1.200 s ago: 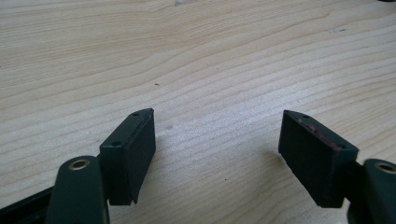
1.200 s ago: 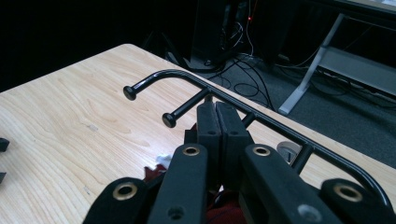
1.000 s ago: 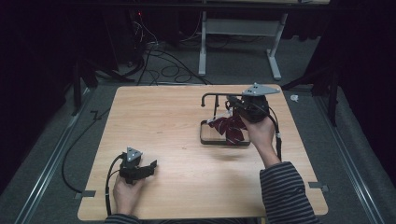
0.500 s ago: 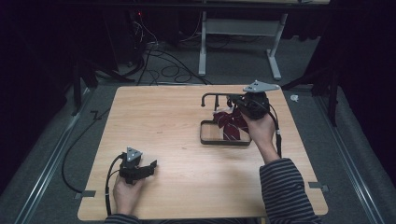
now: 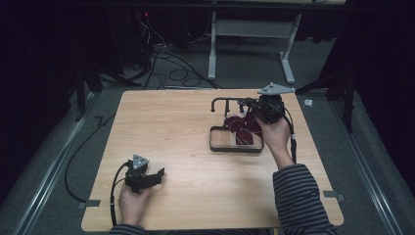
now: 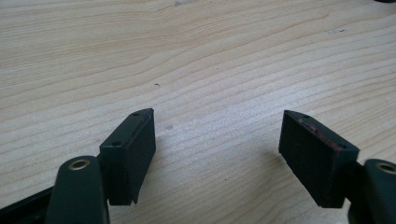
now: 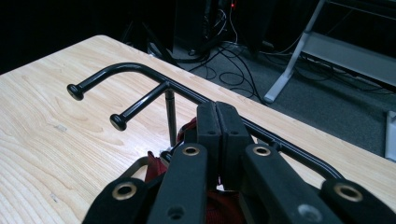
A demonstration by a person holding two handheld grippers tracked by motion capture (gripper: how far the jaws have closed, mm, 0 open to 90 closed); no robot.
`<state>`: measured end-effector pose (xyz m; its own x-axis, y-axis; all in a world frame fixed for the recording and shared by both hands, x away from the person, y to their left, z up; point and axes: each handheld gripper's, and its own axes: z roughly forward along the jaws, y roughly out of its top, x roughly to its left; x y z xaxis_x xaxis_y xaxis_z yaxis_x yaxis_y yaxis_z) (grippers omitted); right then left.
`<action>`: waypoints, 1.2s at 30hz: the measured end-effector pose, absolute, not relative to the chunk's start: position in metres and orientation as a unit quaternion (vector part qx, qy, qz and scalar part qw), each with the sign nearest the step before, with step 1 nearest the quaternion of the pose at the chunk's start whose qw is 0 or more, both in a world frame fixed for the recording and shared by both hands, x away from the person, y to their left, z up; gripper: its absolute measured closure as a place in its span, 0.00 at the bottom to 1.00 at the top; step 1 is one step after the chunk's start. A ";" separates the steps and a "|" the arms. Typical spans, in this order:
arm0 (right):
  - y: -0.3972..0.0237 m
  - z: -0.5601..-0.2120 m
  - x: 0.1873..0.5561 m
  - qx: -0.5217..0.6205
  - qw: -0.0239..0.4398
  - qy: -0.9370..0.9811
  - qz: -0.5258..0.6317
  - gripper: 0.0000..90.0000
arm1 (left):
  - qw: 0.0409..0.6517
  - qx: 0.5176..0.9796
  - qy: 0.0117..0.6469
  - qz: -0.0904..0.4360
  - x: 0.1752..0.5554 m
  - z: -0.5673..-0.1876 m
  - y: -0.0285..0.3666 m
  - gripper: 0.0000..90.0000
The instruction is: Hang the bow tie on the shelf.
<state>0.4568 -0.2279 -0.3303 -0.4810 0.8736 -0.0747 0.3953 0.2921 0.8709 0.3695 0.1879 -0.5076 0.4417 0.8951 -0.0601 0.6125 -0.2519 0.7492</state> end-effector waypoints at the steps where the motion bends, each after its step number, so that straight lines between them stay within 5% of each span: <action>1: -0.228 -0.330 0.457 0.421 0.284 0.753 0.419 1.00 | 0.364 0.767 0.491 0.194 0.370 -0.508 0.188 0.31; 36: -0.253 -0.334 0.420 0.422 0.280 0.742 0.440 0.88 | 0.357 0.771 0.489 0.199 0.369 -0.507 0.186 0.31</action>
